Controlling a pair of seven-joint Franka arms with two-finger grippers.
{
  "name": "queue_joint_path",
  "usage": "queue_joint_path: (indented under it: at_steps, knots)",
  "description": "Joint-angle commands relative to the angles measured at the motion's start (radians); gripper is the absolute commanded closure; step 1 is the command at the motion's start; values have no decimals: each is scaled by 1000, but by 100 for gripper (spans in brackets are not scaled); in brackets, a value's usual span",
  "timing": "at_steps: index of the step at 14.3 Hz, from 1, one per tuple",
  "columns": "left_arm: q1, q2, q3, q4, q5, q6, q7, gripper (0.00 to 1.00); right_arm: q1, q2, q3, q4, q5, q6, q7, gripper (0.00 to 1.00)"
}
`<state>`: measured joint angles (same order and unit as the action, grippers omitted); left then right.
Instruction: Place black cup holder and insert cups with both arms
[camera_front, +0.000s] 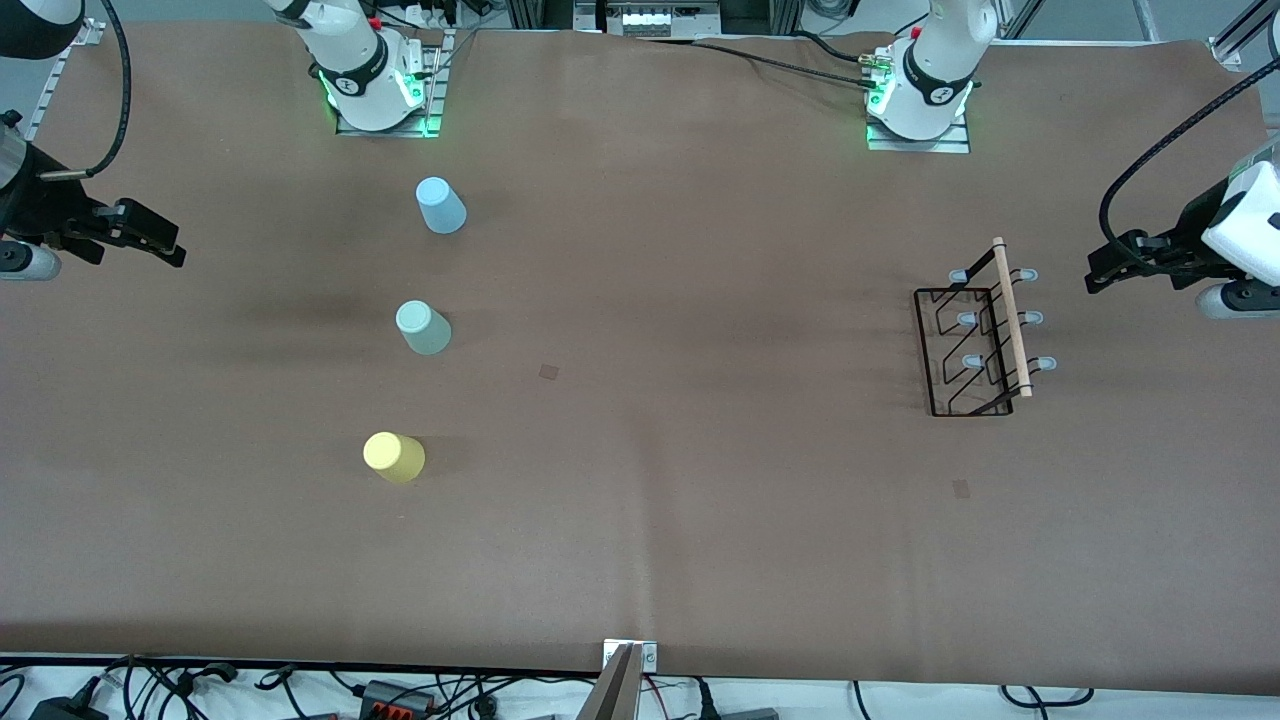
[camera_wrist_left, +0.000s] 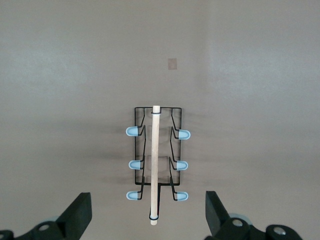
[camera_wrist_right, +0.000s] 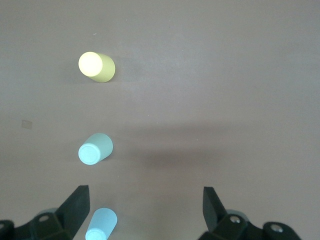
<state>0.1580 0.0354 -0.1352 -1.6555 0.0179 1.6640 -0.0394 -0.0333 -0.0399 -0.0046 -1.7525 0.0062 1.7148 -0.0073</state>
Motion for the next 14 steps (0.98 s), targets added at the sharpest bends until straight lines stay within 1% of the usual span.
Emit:
queue_joint_path:
  at_steps: [1, 14]
  knots:
    - [3, -3, 0, 2, -7, 2, -5, 0, 4, -26, 0, -25, -12, -5, -11, 0]
    - [-3, 17, -3, 3, -7, 2, 1, 0, 10, -9, 3, -22, -12, 9, 3, 0]
